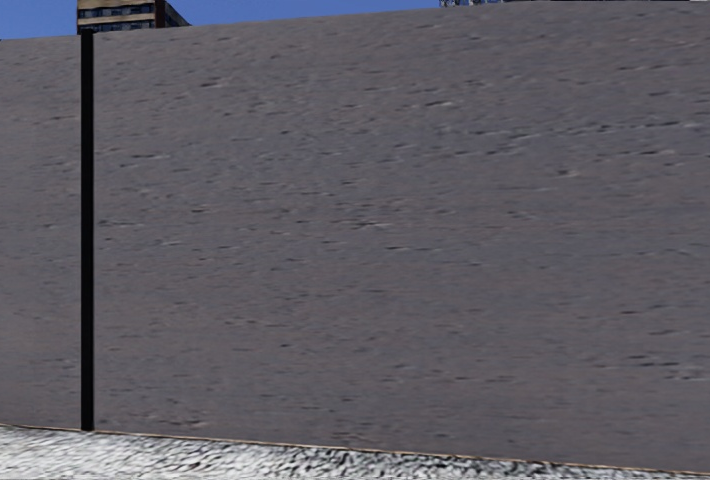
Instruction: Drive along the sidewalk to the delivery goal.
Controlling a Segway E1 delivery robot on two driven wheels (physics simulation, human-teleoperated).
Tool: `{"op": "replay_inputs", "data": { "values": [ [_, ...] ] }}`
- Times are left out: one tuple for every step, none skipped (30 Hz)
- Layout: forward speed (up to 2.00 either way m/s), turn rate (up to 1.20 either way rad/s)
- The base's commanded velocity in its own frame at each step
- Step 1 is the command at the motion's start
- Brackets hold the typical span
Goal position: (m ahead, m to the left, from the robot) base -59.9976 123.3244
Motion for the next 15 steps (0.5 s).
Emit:
{"op": "replay_inputs", "data": {
  "values": [
    [0.27,0.61],
    [0.33,0.67],
    [0.33,0.67],
    [0.37,0.73],
    [0.4,0.75],
    [0.42,0.75],
    [0.42,0.75],
    [0.48,0.76],
    [0.54,0.76],
    [0.6,0.76],
    [0.6,0.76],
    [0.62,0.78],
    [0.62,0.79],
    [0.63,0.81],
    [0.63,0.82]
  ]
}}
